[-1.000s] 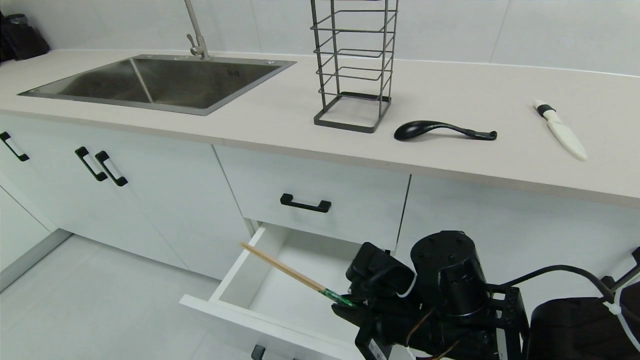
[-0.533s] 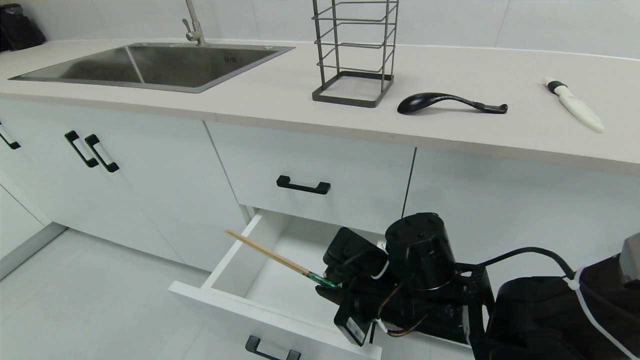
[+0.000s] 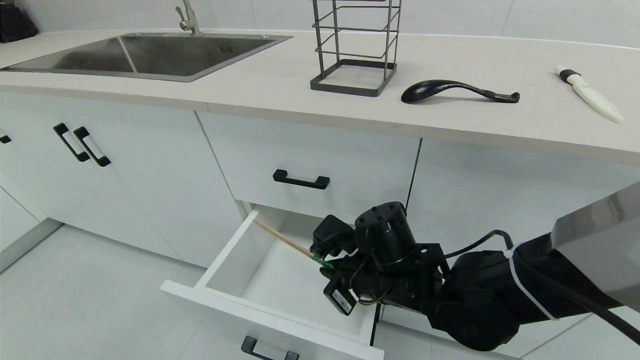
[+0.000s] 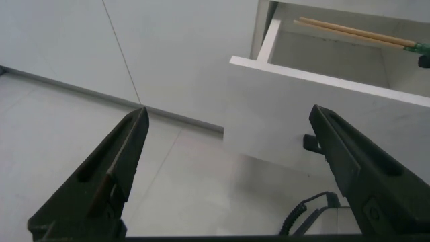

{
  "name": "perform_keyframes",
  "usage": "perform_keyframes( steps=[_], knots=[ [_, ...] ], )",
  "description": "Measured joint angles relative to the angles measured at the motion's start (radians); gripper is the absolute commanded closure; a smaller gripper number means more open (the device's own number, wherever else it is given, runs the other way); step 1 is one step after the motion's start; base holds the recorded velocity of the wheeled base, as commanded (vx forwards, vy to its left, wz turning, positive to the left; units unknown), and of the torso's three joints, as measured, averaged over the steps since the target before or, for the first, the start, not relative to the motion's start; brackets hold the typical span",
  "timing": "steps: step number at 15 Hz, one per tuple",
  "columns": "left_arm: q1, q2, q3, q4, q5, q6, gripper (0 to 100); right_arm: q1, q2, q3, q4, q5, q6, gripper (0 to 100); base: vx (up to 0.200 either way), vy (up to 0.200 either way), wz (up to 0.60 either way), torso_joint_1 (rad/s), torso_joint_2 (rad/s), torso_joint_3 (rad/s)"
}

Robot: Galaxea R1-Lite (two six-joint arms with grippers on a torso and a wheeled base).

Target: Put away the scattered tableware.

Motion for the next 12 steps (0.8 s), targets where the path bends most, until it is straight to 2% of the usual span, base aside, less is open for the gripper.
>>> perform_keyframes(
  steps=[12],
  knots=[
    [0.0, 0.0, 0.0, 0.0, 0.0, 0.0, 0, -0.019, 0.144, -0.176, 0.105, -0.11, 0.004, 100, 0.0, 0.0, 0.0, 0.0, 0.0, 0.0]
  ],
)
